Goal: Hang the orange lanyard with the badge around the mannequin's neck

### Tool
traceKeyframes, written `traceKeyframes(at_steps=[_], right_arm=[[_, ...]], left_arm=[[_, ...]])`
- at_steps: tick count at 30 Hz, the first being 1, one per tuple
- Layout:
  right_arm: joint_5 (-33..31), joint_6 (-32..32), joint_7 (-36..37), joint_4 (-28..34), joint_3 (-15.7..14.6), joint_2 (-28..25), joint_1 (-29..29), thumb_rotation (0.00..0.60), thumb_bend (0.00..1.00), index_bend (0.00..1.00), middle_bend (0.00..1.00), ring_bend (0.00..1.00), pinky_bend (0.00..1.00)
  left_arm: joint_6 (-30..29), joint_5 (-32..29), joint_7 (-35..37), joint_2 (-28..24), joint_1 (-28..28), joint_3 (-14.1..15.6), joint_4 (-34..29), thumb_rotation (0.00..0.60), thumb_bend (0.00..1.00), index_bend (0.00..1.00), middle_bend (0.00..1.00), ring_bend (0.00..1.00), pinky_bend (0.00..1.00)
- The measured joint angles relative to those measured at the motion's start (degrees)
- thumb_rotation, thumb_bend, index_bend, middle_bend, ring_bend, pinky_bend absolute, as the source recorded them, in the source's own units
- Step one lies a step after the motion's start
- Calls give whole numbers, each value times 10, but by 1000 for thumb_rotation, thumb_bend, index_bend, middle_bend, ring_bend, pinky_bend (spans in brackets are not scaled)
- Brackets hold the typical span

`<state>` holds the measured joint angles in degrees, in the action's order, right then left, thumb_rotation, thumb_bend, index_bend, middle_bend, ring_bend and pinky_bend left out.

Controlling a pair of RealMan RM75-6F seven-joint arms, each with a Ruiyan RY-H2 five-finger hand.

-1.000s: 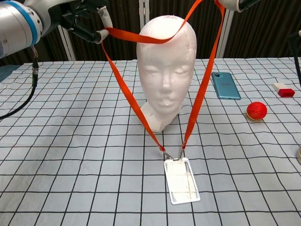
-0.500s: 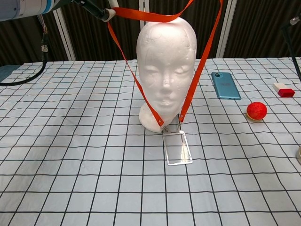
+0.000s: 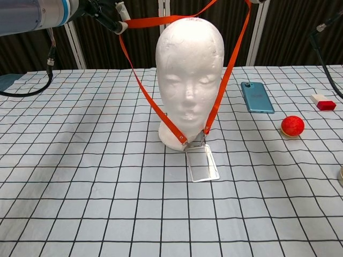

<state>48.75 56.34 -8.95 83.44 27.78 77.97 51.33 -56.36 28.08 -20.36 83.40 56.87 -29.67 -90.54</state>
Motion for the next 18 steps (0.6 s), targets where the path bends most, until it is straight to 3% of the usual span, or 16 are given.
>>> traceKeyframes(at_steps=[2,5,10,15,18], right_arm=[[-4,-6,-3,-22,-2,10,8,600,430,344,28,0,0],[-3,-11,-6,-59,-6,26,18,600,342,103,0,0,0],[11,-19,-2,-137,-17,60,34,600,288,76,0,0,0],[31,-32,19,-202,-26,86,44,600,288,76,0,0,0],[43,-37,36,-220,-30,92,44,600,288,77,0,0,0]], left_arm=[[13,-4,1,4,5,5,18,600,400,48,0,0,0],[37,-10,4,9,12,11,45,600,355,0,0,0,0],[74,-10,27,22,23,15,102,600,248,0,0,0,0],[99,12,53,32,29,23,144,600,17,0,0,0,0],[105,32,75,38,29,26,160,600,0,0,0,0,0]])
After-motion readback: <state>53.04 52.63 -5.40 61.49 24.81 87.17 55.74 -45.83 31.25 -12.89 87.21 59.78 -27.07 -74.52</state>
